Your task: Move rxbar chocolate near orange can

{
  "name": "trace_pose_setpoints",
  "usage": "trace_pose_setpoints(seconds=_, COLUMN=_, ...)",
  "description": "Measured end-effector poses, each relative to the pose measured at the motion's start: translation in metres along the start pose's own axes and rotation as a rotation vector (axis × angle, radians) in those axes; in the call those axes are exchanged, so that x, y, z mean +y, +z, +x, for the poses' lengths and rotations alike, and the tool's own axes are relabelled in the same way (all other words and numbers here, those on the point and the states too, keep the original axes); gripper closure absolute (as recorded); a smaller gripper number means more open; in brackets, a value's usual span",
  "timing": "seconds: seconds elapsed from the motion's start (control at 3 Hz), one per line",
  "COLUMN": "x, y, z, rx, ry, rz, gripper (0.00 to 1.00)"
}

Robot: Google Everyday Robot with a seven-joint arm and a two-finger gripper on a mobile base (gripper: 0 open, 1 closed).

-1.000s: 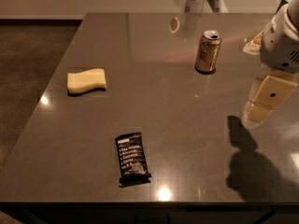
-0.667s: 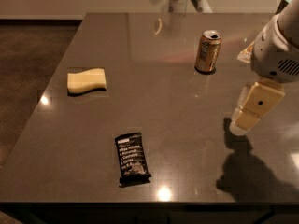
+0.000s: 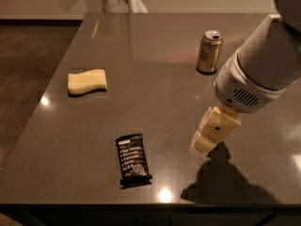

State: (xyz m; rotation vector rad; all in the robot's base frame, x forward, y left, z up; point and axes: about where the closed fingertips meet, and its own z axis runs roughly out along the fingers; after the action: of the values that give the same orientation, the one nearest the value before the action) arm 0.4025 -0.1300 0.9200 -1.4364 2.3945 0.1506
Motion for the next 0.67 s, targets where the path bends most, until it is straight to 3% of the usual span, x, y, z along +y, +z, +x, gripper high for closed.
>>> trace_pose_setpoints(seconds=0.67, x=0.0083, y=0.0071, z=-0.0003, rx=-0.016, ry=0.031, rz=0.003, gripper=0.0)
